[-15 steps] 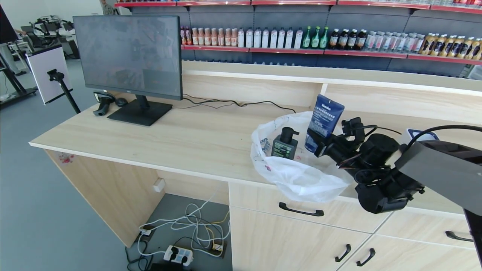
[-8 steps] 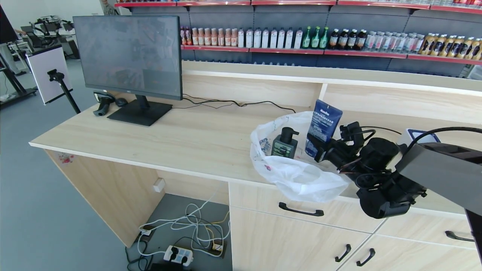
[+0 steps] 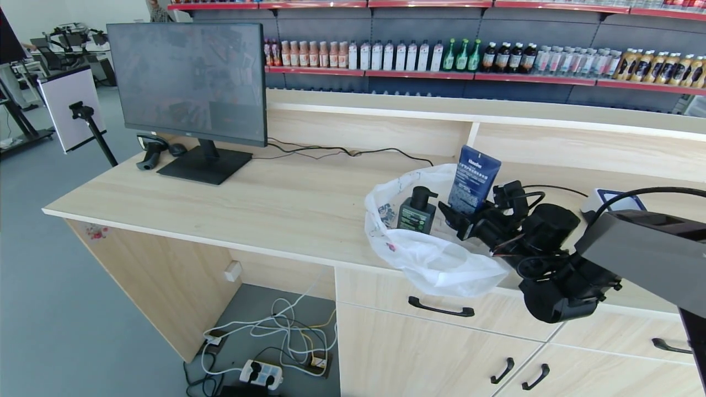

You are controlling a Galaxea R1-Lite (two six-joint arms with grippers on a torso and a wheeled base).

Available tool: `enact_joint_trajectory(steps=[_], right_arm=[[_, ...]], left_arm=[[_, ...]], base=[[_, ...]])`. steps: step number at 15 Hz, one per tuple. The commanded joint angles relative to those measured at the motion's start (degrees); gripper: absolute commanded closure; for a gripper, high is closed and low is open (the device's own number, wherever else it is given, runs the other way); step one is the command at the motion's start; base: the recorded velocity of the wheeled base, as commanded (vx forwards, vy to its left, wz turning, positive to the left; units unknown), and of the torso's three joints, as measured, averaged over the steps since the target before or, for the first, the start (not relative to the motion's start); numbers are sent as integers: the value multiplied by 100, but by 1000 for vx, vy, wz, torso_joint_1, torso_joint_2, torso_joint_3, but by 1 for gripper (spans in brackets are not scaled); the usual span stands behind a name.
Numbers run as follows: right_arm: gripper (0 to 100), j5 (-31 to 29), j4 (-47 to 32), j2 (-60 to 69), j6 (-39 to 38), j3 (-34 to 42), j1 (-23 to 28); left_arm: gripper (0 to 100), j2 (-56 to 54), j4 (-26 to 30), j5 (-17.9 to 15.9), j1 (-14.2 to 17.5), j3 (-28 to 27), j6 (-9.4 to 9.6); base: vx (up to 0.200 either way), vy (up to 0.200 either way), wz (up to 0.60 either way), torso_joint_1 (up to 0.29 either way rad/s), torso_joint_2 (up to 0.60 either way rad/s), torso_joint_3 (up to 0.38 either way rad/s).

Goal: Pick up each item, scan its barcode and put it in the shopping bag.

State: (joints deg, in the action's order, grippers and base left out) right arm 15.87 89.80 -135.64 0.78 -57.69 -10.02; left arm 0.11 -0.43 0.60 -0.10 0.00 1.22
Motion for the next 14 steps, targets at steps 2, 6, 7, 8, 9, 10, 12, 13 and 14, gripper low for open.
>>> enact_joint_trajectory(steps=[2, 6, 7, 8, 9, 10, 12, 13, 14], right_arm=[[0, -14, 20, 82, -69, -41, -17], [0, -23, 20, 258, -157, -67, -17], [0, -75, 20, 284, -166, -59, -9], [0, -128, 20, 425, -183, -59, -17], [0, -128, 20, 530, -236, -67, -17], [0, -128, 20, 601, -245, -67, -9], [0, -137, 12, 855, -219, -76, 79], [0, -137, 12, 908, -219, -50, 158], [0, -119, 20, 952, -227, -23, 211]], left_arm=[[0, -2, -1, 2, 1, 0, 1], [0, -2, -1, 2, 1, 0, -8], [0, -2, -1, 2, 1, 0, -8], [0, -2, -1, 2, 1, 0, -8], [0, -2, -1, 2, 1, 0, 1], [0, -2, -1, 2, 1, 0, -8], [0, -2, -1, 2, 1, 0, -8], [0, -2, -1, 2, 1, 0, -8], [0, -2, -1, 2, 1, 0, 1]], base=[[0, 0, 0, 0, 0, 0], [0, 0, 0, 0, 0, 0], [0, 0, 0, 0, 0, 0], [0, 0, 0, 0, 0, 0], [0, 0, 0, 0, 0, 0], [0, 0, 0, 0, 0, 0], [0, 0, 0, 0, 0, 0], [0, 0, 0, 0, 0, 0], [0, 0, 0, 0, 0, 0]])
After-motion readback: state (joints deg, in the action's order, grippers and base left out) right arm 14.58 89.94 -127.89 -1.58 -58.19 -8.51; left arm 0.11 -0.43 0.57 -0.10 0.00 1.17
